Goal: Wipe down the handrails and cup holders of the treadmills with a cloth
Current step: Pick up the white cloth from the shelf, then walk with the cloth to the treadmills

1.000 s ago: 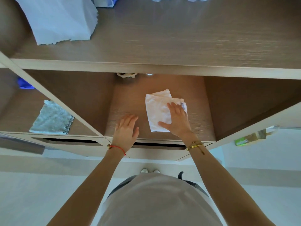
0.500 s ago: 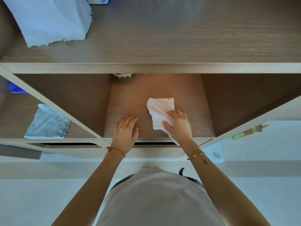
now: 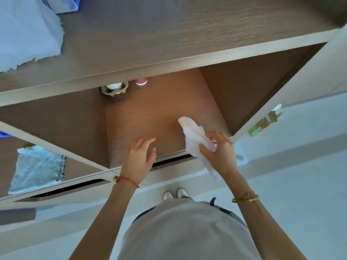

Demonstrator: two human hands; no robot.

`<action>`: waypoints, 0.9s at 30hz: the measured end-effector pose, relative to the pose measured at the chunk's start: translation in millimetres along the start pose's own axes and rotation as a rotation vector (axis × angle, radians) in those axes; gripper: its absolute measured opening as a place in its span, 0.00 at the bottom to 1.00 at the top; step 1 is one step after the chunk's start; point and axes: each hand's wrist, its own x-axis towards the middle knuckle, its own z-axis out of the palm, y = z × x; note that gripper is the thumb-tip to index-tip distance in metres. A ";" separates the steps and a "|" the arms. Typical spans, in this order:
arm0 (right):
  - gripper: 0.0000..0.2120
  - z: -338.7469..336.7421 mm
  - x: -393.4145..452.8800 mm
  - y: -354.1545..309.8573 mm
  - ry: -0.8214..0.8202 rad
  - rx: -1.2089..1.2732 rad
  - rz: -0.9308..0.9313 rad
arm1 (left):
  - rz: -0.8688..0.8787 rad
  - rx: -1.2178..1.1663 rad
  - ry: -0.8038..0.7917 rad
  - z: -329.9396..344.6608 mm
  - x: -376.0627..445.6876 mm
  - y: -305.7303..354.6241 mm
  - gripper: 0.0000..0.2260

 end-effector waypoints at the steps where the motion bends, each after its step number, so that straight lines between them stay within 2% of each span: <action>1: 0.12 -5.8 -7.2 1.5 0.024 -0.001 0.028 | 0.027 -0.003 -0.013 -0.5 0.7 3.0 0.14; 6: 0.14 -36.9 -47.7 11.8 0.139 0.065 0.147 | 0.190 -0.032 -0.080 0.9 3.2 22.4 0.14; 15: 0.13 -88.9 -135.1 39.6 0.341 0.017 0.319 | 0.509 -0.050 -0.205 29.6 0.3 81.8 0.13; 20: 0.17 -120.1 -194.8 65.5 0.482 0.036 0.437 | 0.649 -0.037 -0.287 56.8 -17.7 139.4 0.13; 27: 0.13 -177.6 -307.7 116.3 0.640 0.022 0.632 | 0.839 -0.057 -0.415 115.2 -75.8 242.7 0.14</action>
